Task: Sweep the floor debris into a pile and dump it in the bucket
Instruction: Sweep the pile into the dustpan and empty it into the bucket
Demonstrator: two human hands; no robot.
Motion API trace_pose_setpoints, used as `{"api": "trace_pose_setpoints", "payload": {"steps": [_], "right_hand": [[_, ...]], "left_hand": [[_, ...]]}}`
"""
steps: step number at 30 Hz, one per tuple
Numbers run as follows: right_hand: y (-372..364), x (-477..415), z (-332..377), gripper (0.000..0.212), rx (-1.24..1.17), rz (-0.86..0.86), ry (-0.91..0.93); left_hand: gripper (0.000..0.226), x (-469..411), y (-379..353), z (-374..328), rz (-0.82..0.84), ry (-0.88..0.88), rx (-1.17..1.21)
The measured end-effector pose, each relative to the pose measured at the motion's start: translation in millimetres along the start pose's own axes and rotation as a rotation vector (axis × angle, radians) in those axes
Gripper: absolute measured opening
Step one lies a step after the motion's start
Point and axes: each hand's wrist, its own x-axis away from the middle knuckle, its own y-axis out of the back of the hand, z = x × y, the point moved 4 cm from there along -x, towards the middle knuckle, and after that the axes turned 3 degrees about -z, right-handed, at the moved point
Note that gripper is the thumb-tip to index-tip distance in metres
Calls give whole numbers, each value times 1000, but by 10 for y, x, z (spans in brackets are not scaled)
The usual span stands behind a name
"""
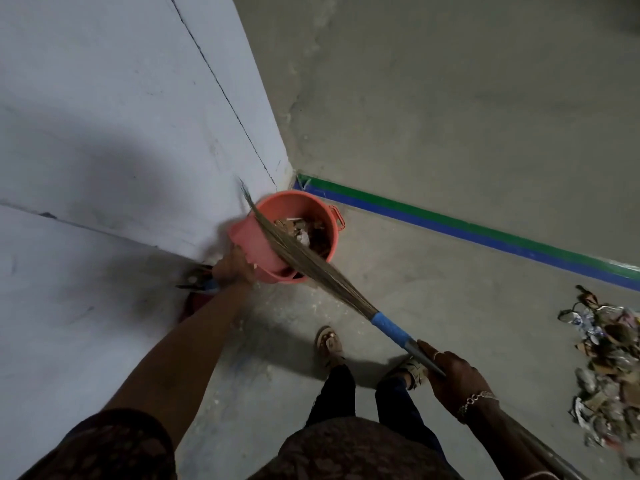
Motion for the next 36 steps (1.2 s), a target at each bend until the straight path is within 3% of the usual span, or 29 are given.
{"api": "trace_pose_setpoints", "payload": {"steps": [2, 11, 15, 23, 28, 31, 36], "right_hand": [[66, -11, 40, 60, 7, 12, -40], [401, -88, 146, 62, -291, -230, -226], [627, -441, 223, 66, -297, -263, -251], [1132, -1933, 398, 72, -60, -74, -168], [1293, -2988, 649, 63, 66, 61, -66], [1315, -3515, 811, 51, 121, 110, -17], [1249, -4352, 1193, 33, 88, 152, 9]], "left_hand": [[15, 25, 50, 61, 2, 38, 19], [44, 79, 378, 170, 20, 16, 86], [41, 70, 503, 74, -12, -6, 209], [59, -216, 417, -245, -27, -78, 300], [69, -470, 220, -374, 9, -151, 124], [60, -534, 321, -603, 47, -71, 149], [64, -727, 389, -1001, 38, 77, 202]]}}
